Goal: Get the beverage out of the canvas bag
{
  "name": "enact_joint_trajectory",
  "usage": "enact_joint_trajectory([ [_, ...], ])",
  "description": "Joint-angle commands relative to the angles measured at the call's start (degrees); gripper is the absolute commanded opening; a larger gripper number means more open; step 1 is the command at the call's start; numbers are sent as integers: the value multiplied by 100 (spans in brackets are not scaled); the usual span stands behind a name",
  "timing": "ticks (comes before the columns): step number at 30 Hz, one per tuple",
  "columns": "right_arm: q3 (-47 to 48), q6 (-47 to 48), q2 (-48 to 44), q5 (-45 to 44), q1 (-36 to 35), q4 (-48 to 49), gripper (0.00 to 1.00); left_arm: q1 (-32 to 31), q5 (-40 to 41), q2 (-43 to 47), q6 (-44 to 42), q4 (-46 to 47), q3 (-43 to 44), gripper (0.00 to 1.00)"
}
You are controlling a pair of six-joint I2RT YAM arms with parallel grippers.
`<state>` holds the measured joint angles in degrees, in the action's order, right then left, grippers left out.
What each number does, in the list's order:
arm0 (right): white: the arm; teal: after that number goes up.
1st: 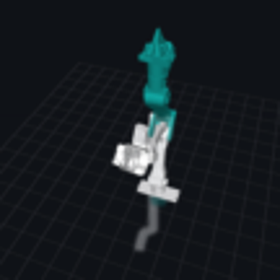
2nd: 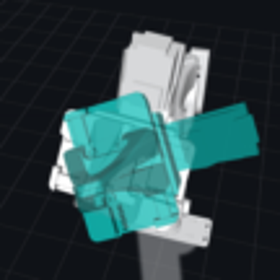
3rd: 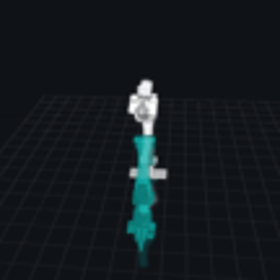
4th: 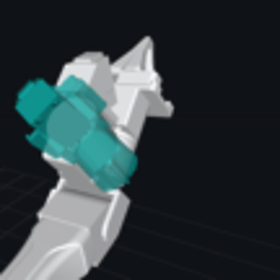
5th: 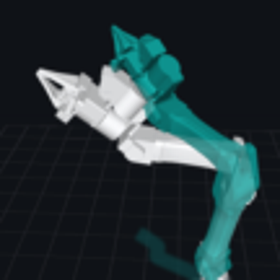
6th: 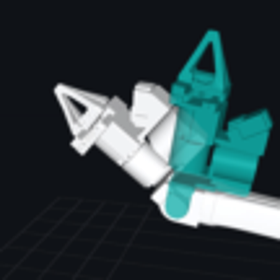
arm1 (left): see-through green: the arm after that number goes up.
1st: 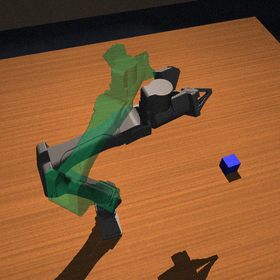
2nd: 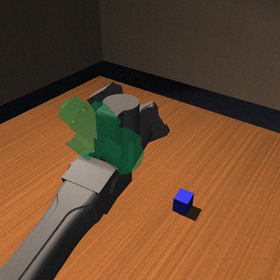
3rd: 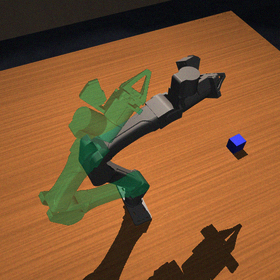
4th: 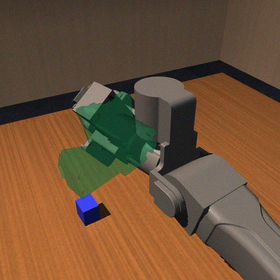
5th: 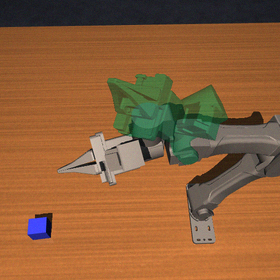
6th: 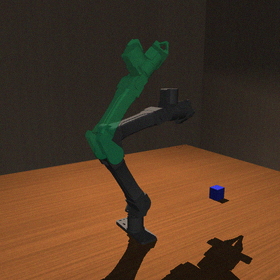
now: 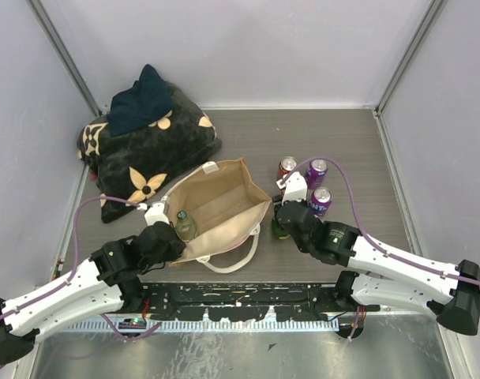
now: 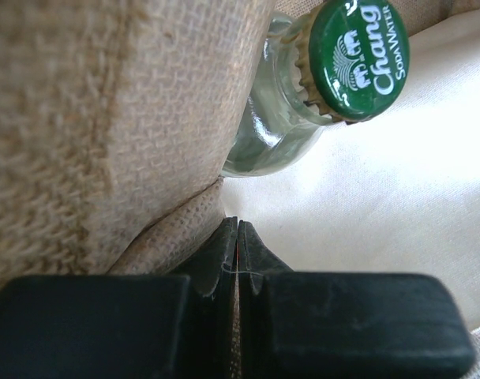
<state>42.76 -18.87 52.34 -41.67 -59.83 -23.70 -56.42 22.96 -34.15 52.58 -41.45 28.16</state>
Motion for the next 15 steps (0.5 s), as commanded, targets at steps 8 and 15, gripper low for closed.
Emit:
enact_joint_trajectory([
  [8,-593,-234,-424,-535,-4,1670,1,3,89,-104,-35,-604,-93,11],
  [15,-856,-345,-509,-570,-2,1932,0,4,90,-67,-38,-609,-100,11],
])
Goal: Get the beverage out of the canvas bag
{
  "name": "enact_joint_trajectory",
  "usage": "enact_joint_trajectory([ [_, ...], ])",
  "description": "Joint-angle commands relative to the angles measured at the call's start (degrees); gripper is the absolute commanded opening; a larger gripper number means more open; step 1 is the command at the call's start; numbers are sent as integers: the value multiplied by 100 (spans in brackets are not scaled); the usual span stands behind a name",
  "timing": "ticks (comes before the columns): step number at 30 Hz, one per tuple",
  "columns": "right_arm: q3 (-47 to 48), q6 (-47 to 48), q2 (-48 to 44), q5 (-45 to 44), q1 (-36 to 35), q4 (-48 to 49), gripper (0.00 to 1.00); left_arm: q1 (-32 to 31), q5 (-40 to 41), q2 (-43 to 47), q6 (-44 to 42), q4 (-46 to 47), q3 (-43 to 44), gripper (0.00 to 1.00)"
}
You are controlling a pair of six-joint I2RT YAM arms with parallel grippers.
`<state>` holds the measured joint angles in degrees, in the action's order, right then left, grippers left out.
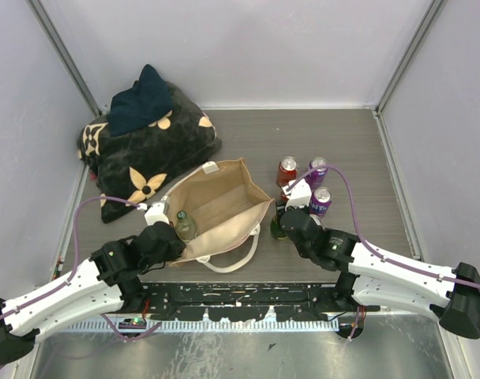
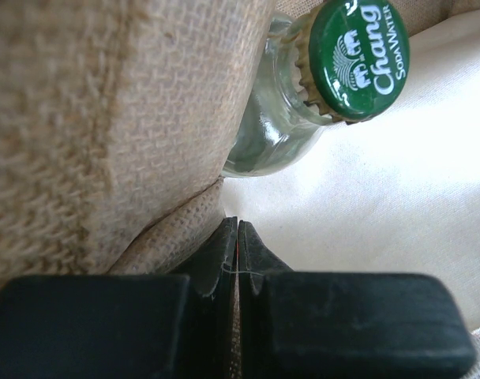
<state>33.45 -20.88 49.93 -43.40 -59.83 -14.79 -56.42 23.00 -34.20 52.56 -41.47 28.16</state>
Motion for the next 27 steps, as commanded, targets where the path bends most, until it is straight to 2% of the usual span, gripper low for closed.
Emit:
enact_joint_trajectory([
  [1,93,-167,-230,-405,-3,991,1,5,87,-53,-35,-606,-100,11],
  [3,161,-239,-146,-413,-9,801,3,5,81,-39,-35,-607,-107,11],
  [4,199,-271,-104,-413,-2,708,11,6,81,-31,-35,-600,-108,11],
  [5,243,-309,-69,-415,-7,603,24,3,84,-26,-35,-604,-109,11],
  [9,448,-431,7,-464,-6,270,87,1,81,-1,-38,-601,-110,11],
  [10,496,-442,14,-514,-3,212,96,7,81,8,-35,-607,-117,11],
  [11,567,-425,11,-553,-5,167,99,8,84,24,-35,-606,-118,11],
  [16,1210,112,40,-656,-4,3,100,3,91,58,-31,-606,-127,11],
  [20,2122,635,238,-424,-51,-91,91,7,121,54,-10,-607,-117,11],
  [24,2979,960,437,192,-150,3,81,4,189,33,40,-637,-93,11],
  [27,3505,1207,737,1017,-168,4,77,5,251,52,83,-682,-85,11],
])
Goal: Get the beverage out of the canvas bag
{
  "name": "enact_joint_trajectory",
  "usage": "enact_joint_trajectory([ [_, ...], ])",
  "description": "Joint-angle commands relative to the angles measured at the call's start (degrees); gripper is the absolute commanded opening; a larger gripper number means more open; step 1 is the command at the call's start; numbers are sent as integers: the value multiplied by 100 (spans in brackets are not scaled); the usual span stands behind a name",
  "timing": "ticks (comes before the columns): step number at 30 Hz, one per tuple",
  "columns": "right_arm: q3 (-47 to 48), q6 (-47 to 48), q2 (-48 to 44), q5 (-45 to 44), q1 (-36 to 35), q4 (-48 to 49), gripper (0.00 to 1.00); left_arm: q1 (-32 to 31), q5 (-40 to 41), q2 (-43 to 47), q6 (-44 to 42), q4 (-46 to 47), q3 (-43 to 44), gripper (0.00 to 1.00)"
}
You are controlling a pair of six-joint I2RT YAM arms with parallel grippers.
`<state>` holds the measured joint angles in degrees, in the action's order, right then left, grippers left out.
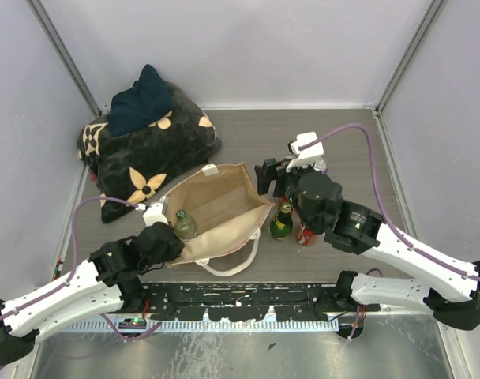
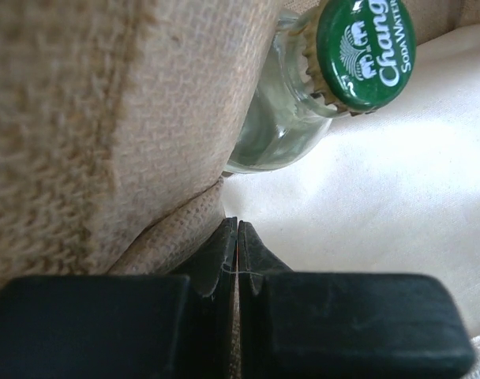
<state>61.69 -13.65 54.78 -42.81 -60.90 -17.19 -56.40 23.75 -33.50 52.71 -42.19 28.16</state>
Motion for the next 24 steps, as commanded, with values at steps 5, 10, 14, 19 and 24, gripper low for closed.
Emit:
enact_joint_trajectory([
  [5,1319,684,1006,2395,-84,112,72,0,249,-46,69,-580,-51,11],
  [10,1330,719,1670,3420,-112,102,69,6,300,-128,10,-545,51,11],
  [14,1048,551,2001,3880,-161,276,71,5,371,-141,-36,-530,106,12],
  [19,738,376,2285,4037,-220,584,75,2,393,-215,-50,-384,163,13],
  [24,524,392,2603,4036,-254,974,79,0,362,-276,-55,-316,174,13],
])
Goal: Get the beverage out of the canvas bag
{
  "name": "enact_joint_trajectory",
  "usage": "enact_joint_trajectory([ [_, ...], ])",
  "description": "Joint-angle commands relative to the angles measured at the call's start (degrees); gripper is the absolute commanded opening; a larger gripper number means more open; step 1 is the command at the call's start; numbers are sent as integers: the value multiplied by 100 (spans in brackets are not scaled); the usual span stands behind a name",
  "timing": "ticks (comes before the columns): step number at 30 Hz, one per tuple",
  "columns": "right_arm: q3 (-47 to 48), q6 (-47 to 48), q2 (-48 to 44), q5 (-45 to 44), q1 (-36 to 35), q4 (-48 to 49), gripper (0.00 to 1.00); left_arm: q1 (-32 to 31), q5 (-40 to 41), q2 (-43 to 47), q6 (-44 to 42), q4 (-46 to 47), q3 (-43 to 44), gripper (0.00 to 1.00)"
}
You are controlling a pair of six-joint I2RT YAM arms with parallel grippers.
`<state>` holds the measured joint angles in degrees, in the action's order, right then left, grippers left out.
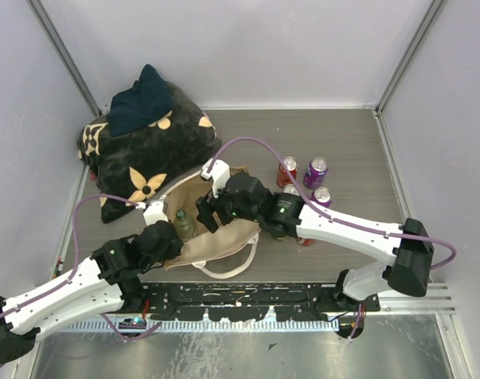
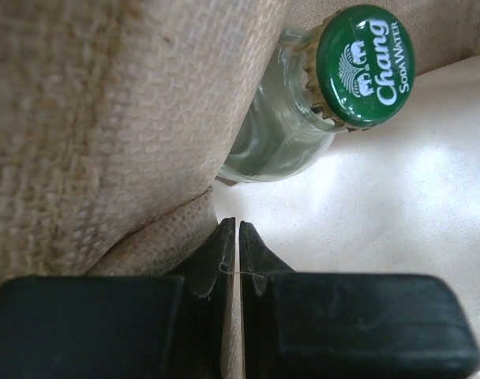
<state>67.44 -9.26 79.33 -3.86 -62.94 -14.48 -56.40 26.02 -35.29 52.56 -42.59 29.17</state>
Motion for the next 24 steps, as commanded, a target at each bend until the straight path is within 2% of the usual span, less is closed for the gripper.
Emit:
enact_joint_trajectory([
  [1,-73,-16,239,139,-55,777,79,0,132,-99,-44,-276,75,13],
  [12,-99,17,1138,494,-90,1770,83,3,167,-23,-49,-354,123,13],
  [24,285,103,1896,576,-140,2197,80,4,170,-7,-70,-364,107,13],
])
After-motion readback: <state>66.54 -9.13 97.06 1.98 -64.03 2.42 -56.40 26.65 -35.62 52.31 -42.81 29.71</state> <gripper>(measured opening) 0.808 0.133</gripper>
